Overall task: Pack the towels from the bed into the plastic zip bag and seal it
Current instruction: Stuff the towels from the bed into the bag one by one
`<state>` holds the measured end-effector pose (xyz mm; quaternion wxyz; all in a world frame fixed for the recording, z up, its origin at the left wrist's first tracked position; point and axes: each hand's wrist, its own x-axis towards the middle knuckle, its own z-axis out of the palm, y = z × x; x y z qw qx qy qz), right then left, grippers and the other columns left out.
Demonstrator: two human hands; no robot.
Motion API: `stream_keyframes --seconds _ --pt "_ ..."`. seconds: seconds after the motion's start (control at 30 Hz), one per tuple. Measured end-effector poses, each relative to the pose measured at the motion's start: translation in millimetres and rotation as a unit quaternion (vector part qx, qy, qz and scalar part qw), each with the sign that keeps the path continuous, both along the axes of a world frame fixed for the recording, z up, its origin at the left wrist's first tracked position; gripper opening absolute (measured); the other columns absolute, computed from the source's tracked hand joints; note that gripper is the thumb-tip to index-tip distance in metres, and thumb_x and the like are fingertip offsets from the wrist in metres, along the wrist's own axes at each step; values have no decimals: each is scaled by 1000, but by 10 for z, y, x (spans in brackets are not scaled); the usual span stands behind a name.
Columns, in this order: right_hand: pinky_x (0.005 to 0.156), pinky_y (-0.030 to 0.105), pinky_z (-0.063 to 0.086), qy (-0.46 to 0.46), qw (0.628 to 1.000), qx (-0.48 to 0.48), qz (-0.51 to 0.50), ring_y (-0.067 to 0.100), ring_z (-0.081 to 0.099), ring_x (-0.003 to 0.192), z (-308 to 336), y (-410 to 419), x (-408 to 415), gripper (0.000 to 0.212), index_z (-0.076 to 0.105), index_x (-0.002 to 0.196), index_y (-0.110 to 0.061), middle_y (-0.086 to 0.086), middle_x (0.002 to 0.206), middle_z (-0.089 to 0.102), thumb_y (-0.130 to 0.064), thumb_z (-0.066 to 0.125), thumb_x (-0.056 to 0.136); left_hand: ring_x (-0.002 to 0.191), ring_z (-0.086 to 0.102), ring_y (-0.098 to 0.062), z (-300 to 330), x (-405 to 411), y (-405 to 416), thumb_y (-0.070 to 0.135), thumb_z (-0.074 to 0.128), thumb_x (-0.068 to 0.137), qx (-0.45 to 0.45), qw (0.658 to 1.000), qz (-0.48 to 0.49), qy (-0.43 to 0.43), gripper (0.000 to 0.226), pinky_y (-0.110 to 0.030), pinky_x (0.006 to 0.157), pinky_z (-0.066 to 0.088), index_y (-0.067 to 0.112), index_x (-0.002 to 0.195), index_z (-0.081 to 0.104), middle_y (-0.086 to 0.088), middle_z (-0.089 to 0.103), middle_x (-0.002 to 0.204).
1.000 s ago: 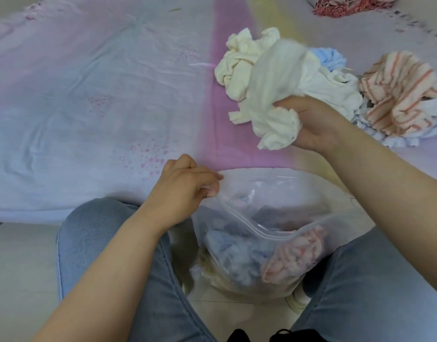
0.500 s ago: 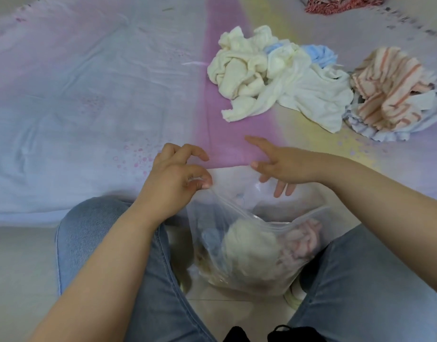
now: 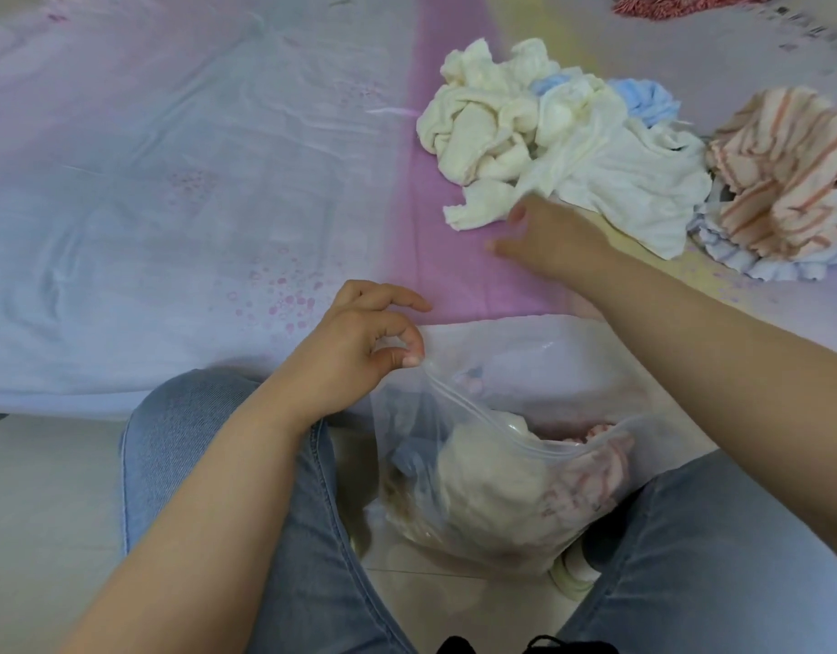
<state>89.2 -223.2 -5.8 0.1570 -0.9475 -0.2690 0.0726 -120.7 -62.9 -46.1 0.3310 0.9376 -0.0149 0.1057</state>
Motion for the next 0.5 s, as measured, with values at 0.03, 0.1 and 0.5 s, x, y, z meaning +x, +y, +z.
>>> stream_keyframes --seconds 0.03,0.1,0.5 --pt "75 37 45 -28 999 28 -17 27 59 91 -9 35 150 62 35 138 -18 11 112 60 -38 63 86 120 35 -5 -5 20 -1 17 70 85 -6 1000 0 2 10 -2 95 24 26 79 71 19 54 126" --pt "75 36 46 -5 1000 10 -22 31 60 91 -119 100 429 87 3 151 -28 18 128 55 -29 62 86 120 37 -6 -17 55 -6 16 70 85 -22 1000 3 7 11 -2 94 26 26 80 70 18 55 122" --pt "70 30 38 -43 986 126 96 27 54 84 -181 -124 64 4 50 91 -15 4 84 56 -14 48 95 118 37 -1 -54 229 -142 11 70 84 -52 999 3 -14 19 0 88 33 28 79 67 19 52 121"
